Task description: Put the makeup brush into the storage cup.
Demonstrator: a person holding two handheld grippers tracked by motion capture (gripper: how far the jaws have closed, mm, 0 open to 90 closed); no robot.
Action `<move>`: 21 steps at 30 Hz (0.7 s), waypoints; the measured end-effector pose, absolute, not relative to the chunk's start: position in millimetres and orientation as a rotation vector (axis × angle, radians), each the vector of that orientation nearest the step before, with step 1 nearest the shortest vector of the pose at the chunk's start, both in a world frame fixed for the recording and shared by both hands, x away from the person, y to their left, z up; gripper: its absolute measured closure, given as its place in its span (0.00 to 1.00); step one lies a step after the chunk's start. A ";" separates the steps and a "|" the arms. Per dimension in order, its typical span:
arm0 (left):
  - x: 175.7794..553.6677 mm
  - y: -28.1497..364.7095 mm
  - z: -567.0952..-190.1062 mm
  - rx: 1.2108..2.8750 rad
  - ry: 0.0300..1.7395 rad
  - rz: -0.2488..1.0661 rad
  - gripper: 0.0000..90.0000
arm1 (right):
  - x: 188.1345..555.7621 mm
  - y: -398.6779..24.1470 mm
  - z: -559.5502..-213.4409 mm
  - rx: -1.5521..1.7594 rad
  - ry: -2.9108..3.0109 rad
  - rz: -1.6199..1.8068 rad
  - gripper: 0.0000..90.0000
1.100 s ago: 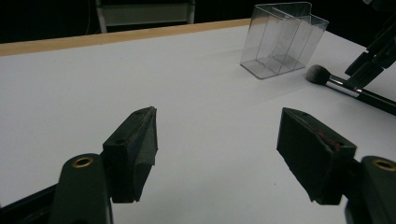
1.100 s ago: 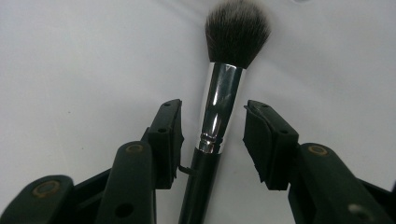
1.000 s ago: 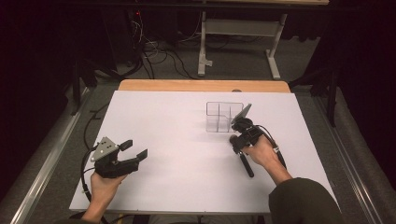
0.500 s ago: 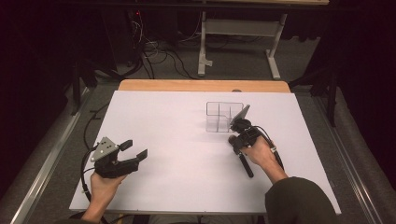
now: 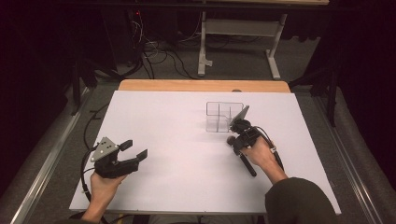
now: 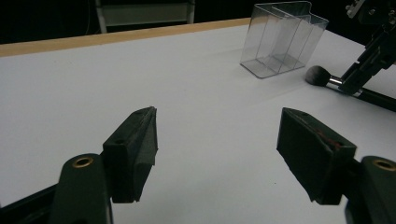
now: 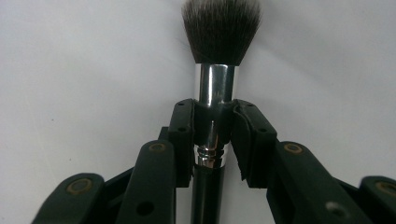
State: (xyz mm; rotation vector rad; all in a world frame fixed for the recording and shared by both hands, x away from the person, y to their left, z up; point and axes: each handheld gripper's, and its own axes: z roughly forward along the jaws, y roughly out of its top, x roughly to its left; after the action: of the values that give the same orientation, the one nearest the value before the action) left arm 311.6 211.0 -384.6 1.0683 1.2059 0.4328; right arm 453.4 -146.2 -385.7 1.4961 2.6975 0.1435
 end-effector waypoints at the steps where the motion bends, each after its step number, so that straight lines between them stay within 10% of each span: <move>1: 311.6 211.0 -384.6 1.068 1.206 0.433 0.32 | 452.9 -146.3 -385.4 1.496 2.703 0.149 0.80; 21: 312.2 210.8 -384.9 1.065 1.210 0.431 0.32 | 439.1 -164.2 -368.0 1.438 2.705 0.320 0.81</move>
State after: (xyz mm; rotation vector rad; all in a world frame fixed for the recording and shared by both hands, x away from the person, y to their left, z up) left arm 312.2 210.8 -384.9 1.0650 1.2097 0.4311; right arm 439.1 -164.2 -368.0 1.4379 2.7051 0.3202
